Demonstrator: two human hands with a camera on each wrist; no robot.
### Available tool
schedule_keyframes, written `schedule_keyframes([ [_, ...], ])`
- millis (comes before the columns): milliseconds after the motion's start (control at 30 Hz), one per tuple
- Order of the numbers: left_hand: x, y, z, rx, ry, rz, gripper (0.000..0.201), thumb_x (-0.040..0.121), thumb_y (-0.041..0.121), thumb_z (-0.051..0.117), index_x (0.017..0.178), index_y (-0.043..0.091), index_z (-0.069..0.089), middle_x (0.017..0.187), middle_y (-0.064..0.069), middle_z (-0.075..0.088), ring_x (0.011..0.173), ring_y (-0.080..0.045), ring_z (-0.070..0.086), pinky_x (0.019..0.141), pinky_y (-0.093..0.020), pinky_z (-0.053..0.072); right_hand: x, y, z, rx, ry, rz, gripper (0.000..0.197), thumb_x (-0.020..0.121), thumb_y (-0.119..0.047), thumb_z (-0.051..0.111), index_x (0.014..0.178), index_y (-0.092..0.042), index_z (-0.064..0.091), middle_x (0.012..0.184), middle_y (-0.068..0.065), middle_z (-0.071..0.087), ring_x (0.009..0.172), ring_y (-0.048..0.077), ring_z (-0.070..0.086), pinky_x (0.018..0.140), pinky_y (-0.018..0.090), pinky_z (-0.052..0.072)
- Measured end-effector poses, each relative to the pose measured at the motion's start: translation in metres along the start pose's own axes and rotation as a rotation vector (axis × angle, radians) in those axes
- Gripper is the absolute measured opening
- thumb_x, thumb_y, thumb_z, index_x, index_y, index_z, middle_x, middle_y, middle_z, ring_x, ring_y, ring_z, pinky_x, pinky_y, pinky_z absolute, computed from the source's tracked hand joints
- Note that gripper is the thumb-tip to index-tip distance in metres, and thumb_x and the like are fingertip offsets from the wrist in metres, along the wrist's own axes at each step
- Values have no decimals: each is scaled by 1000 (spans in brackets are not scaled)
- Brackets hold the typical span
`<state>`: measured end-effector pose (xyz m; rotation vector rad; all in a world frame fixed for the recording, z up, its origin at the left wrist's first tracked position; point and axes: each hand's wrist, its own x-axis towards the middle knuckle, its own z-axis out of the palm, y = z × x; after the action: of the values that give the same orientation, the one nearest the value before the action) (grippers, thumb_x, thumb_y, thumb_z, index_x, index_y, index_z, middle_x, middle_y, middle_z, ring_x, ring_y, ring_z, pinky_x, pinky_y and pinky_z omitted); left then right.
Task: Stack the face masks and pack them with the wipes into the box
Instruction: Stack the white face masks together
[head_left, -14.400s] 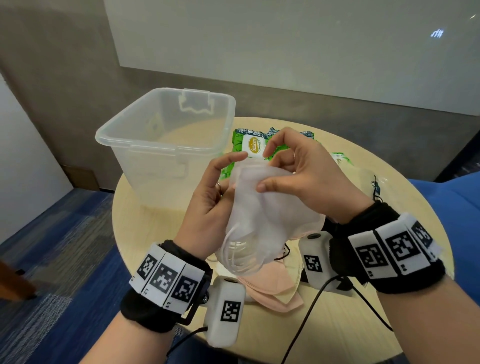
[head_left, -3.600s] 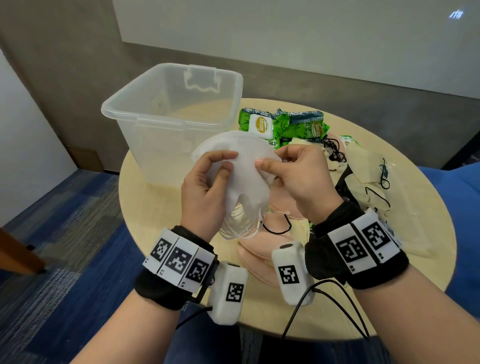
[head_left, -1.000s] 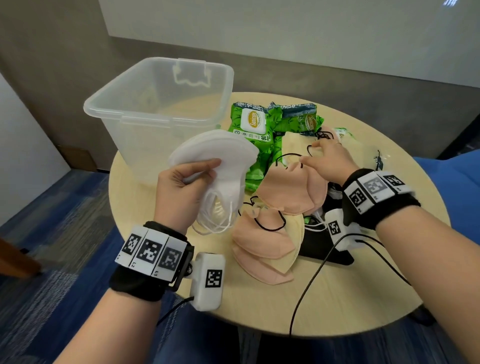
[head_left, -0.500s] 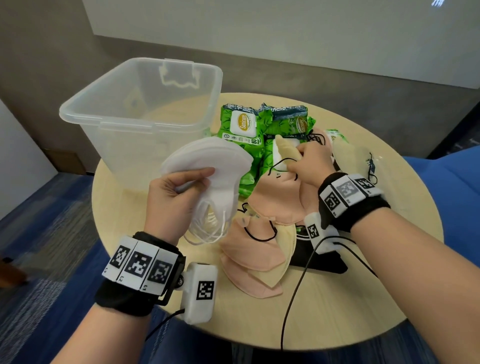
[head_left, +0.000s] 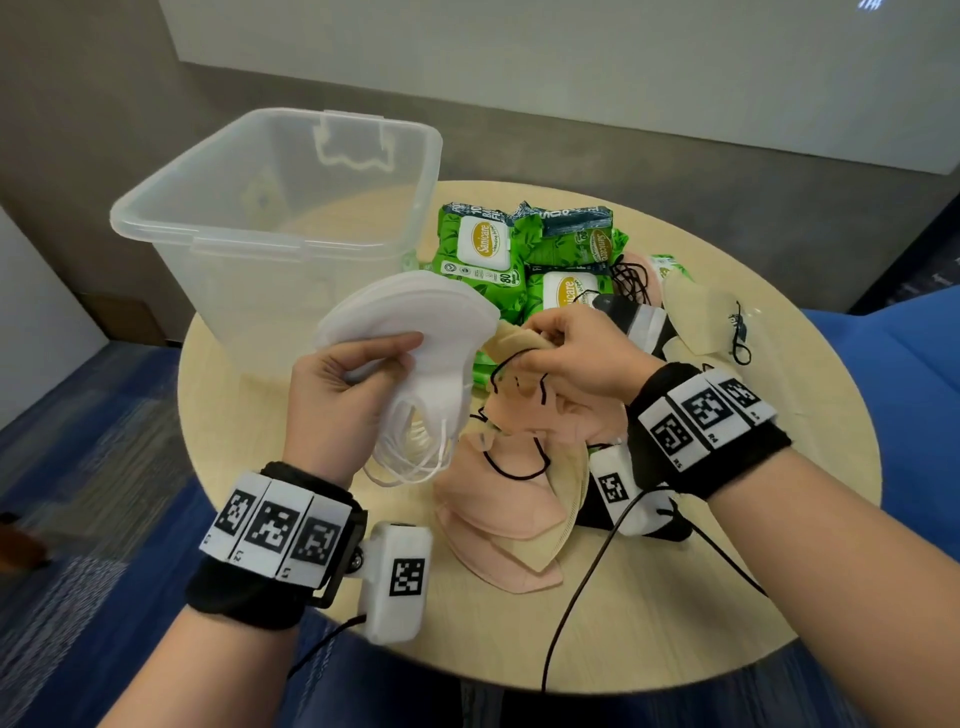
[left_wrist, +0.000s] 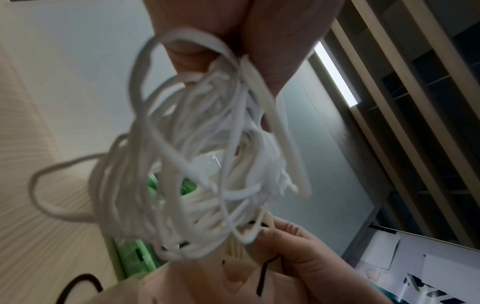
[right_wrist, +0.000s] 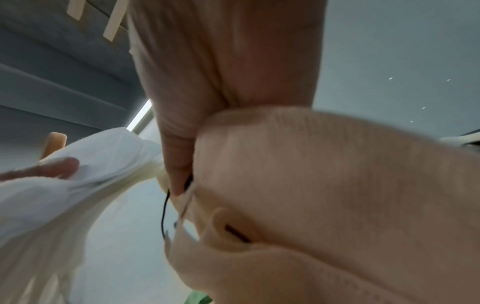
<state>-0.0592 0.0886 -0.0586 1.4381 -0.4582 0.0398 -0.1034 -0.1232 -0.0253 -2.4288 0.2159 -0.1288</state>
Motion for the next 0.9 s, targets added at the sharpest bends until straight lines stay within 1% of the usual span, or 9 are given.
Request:
schedule_keyframes([
  [167, -1, 3, 1, -4, 3, 5, 30, 82, -9, 60, 88, 19, 71, 71, 24, 69, 78, 9, 62, 75, -7, 45, 2, 0, -12, 279, 134, 35, 15, 77, -1, 65, 74, -14, 57, 70, 4, 55, 63, 11, 49, 63, 28, 38],
  [300, -2, 5, 1, -9, 2, 2, 30, 82, -9, 60, 83, 19, 71, 71, 23, 69, 79, 8, 62, 76, -8, 46, 4, -1, -21, 297, 217, 12, 30, 77, 3, 60, 90, -22, 49, 81, 0, 52, 75, 16, 47, 73, 34, 40],
  [367, -2, 5, 1, -6, 2, 2, 30, 82, -8, 60, 82, 19, 71, 71, 23, 70, 80, 7, 62, 76, -8, 46, 2, -3, -24, 280, 193, 20, 46, 77, 10, 57, 105, -26, 49, 81, -2, 52, 69, 14, 49, 69, 31, 44],
  [433, -3, 6, 0, -4, 3, 4, 30, 82, -8, 60, 82, 20, 71, 72, 23, 70, 80, 7, 63, 75, -8, 46, -1, -4, -26, 295, 156, 19, 54, 76, 14, 57, 110, -27, 50, 83, 3, 55, 64, 17, 51, 64, 32, 47],
  [567, -3, 8, -3, -13, 9, 14, 30, 82, -9, 60, 85, 19, 71, 71, 23, 69, 79, 9, 62, 73, -7, 45, -5, -6, -29, 291, 92, 43, 41, 75, 11, 65, 92, -24, 51, 87, 18, 54, 69, 25, 53, 66, 38, 52],
  [633, -4, 8, -3, -13, 10, 20, 30, 82, -9, 60, 87, 18, 71, 70, 23, 69, 78, 9, 62, 73, -7, 45, -8, -8, -32, 311, 48, 62, 34, 75, 9, 68, 81, -20, 50, 76, 13, 51, 56, 18, 54, 50, 24, 49],
  [700, -4, 8, -3, -10, 11, 23, 30, 82, -9, 59, 89, 18, 70, 70, 24, 69, 78, 10, 62, 73, -6, 45, -11, -11, -35, 326, 17, 74, 30, 76, 8, 69, 75, -15, 49, 69, 6, 48, 42, 3, 51, 37, 13, 38],
  [767, -4, 9, -3, -11, 11, 25, 30, 82, -10, 59, 92, 17, 70, 70, 24, 69, 78, 10, 62, 73, -6, 45, -11, -13, -39, 337, 11, 80, 27, 76, 7, 69, 71, -11, 50, 65, 5, 48, 38, -2, 48, 35, 10, 35],
  [900, -4, 8, -4, -23, 13, 18, 30, 82, -9, 60, 88, 18, 70, 71, 23, 69, 78, 9, 63, 73, -7, 45, -9, -13, -40, 394, 46, 90, 23, 72, 1, 73, 66, -9, 54, 59, 5, 57, 40, 4, 53, 37, 14, 39],
])
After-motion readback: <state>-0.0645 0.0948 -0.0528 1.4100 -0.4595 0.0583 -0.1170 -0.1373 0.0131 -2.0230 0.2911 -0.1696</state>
